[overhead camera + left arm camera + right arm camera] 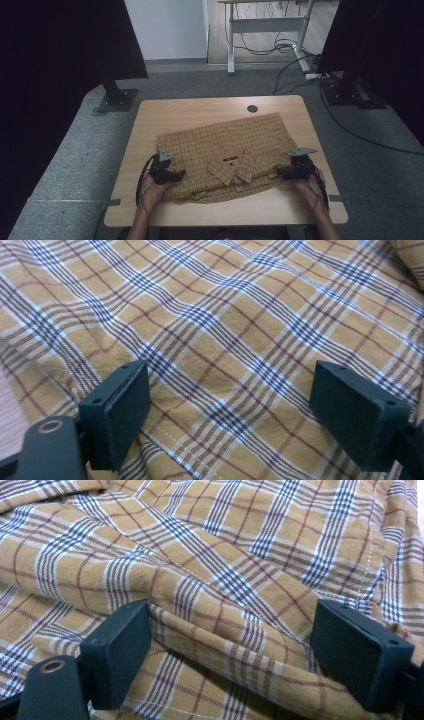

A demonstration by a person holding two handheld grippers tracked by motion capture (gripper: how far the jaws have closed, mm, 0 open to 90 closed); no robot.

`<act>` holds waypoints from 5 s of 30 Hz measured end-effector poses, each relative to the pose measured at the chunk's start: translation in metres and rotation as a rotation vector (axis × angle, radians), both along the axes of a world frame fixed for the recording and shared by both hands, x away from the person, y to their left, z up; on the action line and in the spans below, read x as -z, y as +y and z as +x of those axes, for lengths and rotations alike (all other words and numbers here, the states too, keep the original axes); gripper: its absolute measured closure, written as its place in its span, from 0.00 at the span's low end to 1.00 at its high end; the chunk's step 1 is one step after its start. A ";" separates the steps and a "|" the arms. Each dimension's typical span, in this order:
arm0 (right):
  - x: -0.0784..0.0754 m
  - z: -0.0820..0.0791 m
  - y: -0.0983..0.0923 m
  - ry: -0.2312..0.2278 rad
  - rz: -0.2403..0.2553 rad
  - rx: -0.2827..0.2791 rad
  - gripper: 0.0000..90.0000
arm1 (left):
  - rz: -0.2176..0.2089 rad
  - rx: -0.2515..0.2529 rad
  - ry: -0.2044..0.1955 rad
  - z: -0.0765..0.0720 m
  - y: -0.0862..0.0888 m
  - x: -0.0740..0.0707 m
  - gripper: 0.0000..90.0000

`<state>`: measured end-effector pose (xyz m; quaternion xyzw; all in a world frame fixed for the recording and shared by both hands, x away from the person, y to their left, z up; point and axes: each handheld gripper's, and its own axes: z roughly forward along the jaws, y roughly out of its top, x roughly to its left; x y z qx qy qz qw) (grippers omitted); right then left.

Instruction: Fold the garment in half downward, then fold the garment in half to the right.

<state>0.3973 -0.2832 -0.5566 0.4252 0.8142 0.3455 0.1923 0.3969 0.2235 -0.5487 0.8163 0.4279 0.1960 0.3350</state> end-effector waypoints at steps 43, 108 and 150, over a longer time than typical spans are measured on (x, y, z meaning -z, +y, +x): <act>0.009 -0.057 -0.056 -0.001 0.040 0.132 0.08 | -0.022 -0.222 -0.015 -0.047 0.093 0.007 0.07; 0.009 -0.056 -0.054 0.000 0.039 0.142 0.06 | -0.137 -0.207 -0.073 0.045 0.091 -0.026 0.12; 0.009 -0.056 -0.053 0.003 0.038 0.113 0.05 | -0.036 -0.294 -0.020 0.126 0.079 0.001 0.13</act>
